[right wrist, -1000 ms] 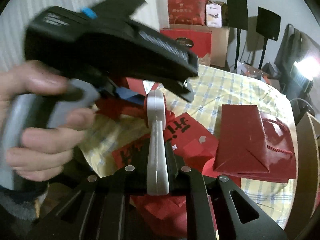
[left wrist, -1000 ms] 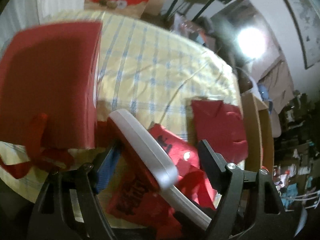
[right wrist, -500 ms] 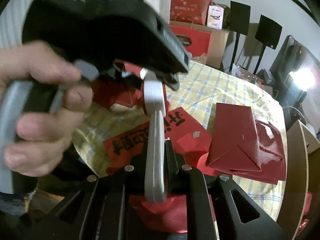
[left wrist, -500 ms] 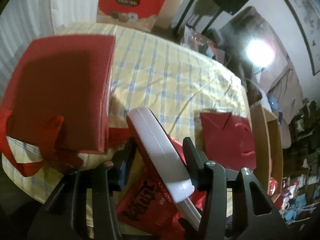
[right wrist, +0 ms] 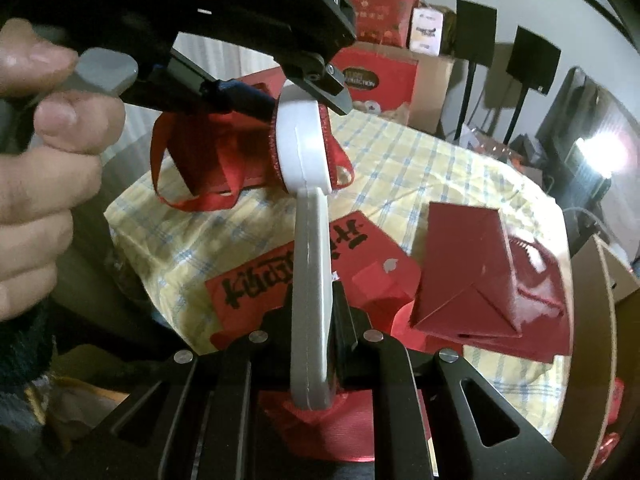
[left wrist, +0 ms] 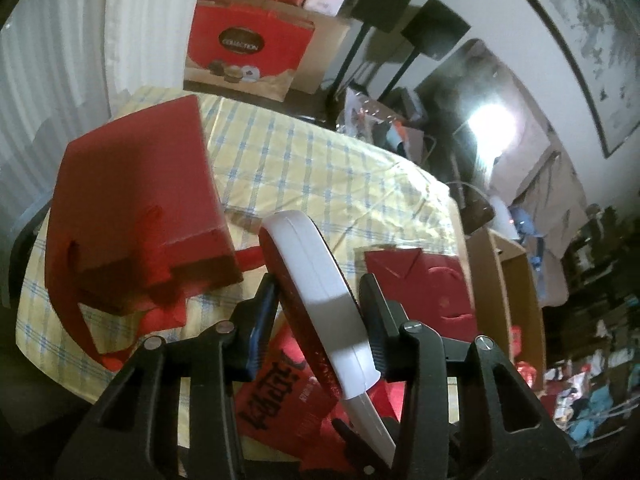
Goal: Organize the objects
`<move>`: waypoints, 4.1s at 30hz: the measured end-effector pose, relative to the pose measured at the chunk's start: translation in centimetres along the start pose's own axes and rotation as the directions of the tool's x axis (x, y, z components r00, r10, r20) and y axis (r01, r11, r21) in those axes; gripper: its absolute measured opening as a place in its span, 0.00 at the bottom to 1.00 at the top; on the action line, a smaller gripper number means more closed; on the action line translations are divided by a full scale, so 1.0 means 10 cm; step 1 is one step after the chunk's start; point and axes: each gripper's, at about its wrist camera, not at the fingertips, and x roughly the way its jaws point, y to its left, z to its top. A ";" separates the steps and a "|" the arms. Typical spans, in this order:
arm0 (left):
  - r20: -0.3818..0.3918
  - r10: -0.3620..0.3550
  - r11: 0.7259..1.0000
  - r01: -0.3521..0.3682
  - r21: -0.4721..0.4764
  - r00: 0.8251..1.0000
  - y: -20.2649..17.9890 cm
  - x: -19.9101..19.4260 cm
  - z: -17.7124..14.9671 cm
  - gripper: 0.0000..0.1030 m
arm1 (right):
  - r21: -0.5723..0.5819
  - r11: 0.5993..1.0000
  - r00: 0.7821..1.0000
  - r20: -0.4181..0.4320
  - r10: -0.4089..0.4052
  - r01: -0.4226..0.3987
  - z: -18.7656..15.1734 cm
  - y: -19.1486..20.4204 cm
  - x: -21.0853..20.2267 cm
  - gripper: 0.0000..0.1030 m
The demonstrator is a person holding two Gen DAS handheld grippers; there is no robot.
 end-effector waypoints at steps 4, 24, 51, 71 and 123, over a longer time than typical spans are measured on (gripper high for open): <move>0.008 -0.105 0.993 0.105 -0.050 0.994 0.08 -0.12 0.05 0.36 | -0.036 0.998 0.998 0.037 -0.051 0.052 0.04 0.04 -0.10 0.12; -0.071 -0.168 0.983 0.162 -0.081 0.983 0.12 0.04 0.04 0.37 | -0.025 0.997 0.997 0.021 -0.070 0.070 -0.02 -0.01 -0.19 0.12; 0.059 -0.286 0.958 0.284 0.051 0.956 -0.52 -0.57 0.15 0.37 | 0.063 0.997 0.989 0.146 0.036 -0.046 0.18 -0.48 -0.84 0.12; 0.217 -0.248 0.943 0.184 0.279 0.944 -1.50 -0.89 -0.04 0.33 | 0.118 0.991 0.975 0.204 -0.088 0.065 0.18 -0.82 -1.18 0.12; 0.122 -0.369 0.780 0.236 0.580 0.921 -4.11 -0.26 -0.88 0.26 | 0.287 0.902 0.891 0.230 -0.391 0.322 -0.89 -2.64 -2.01 0.12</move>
